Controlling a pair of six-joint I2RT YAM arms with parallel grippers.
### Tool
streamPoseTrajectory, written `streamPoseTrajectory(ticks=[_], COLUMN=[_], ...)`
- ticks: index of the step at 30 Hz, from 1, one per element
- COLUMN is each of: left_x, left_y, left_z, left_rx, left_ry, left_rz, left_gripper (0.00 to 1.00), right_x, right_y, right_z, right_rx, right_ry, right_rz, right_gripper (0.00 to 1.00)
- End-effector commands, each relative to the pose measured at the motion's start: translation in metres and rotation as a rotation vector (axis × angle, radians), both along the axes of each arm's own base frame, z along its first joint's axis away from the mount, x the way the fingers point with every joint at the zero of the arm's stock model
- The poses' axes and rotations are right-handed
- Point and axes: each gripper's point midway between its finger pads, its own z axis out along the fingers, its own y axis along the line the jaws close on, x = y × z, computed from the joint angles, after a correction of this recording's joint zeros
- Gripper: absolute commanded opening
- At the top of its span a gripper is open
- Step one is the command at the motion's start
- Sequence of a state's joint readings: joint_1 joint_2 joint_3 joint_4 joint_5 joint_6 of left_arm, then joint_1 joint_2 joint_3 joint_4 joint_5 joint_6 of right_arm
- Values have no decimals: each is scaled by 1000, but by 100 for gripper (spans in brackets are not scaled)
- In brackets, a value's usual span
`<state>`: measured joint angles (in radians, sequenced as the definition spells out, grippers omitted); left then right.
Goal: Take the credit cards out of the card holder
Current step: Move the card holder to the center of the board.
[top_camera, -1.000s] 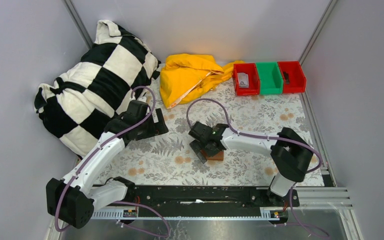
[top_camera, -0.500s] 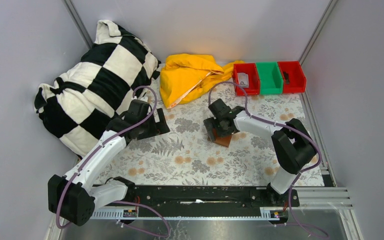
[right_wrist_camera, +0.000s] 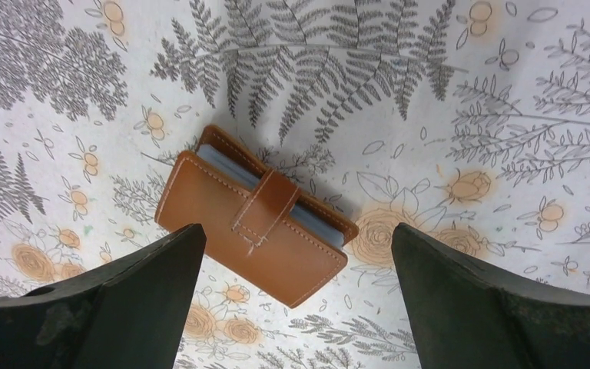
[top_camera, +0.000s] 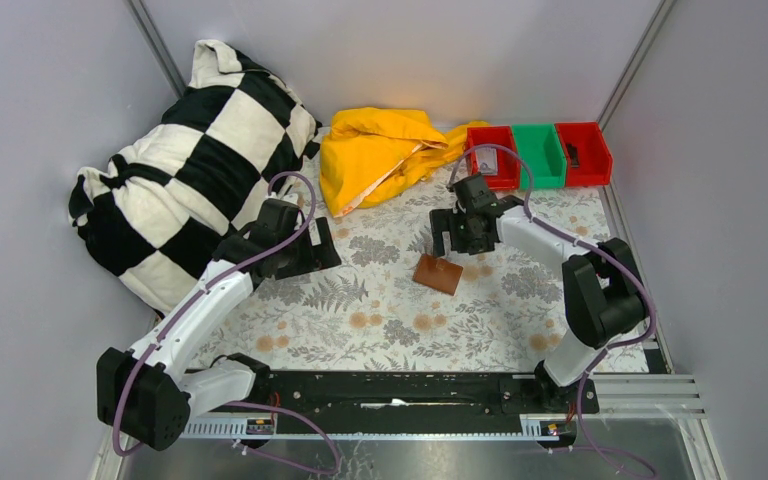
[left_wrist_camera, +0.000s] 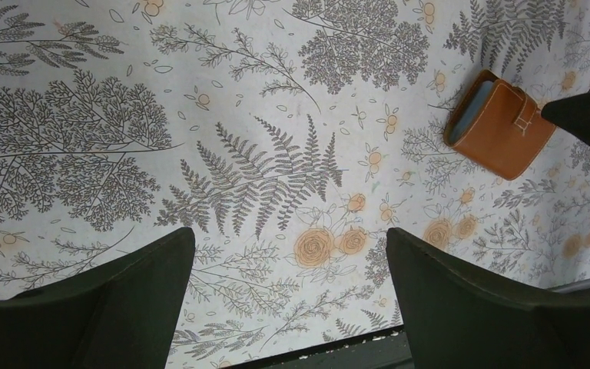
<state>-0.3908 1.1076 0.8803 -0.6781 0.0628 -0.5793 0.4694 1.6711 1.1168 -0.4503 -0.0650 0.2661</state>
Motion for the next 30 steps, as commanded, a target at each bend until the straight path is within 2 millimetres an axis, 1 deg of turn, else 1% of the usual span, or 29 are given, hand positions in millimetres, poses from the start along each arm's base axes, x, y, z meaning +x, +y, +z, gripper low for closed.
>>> streamPoseTrajectory(ticks=[1,4,6,11,13,14,16,18,21,23,25,27,30], left_x=[8,9,10,9,8,8,7,8,10,11,12,13,12], left_y=[-8,-8,-8,-8,-10,-11,-12,-11,-10,-11,-12,-13,-14], left_z=[13,17,17,13,12,13,15,17,18,16,13,12,14], left_rx=[-40,-42,-39,-37,-41,-45,-56,-58,-53,-47,-49,-53,-60], left_ry=[-59,-70,-72,-57,-53,-55,-65,-80,-85,-78,-66,-59,-58], left_rz=[-33,-38,-36,-40,-49,-56,-58,-51,-47,-49,-48,-49,-51], left_gripper=[99,99,99,99,99,99,99,99,99,99,99,99,99], right_x=[12,9,4,-16,-26,-35,-50,-68,-85,-88,-83,-78,-71], right_y=[22,32,35,40,42,44,50,62,76,80,77,72,67], right_z=[9,2,-2,-8,-5,-4,5,16,31,38,39,30,17], right_rx=[108,163,184,225,259,288,359,465,578,609,606,580,569], right_ry=[-9,28,58,129,147,166,186,218,241,229,202,188,175], right_rz=[27,43,44,71,76,84,95,116,122,110,56,-17,-122], right_gripper=[100,100,100,100,100,100,100,100,99,99,98,97,91])
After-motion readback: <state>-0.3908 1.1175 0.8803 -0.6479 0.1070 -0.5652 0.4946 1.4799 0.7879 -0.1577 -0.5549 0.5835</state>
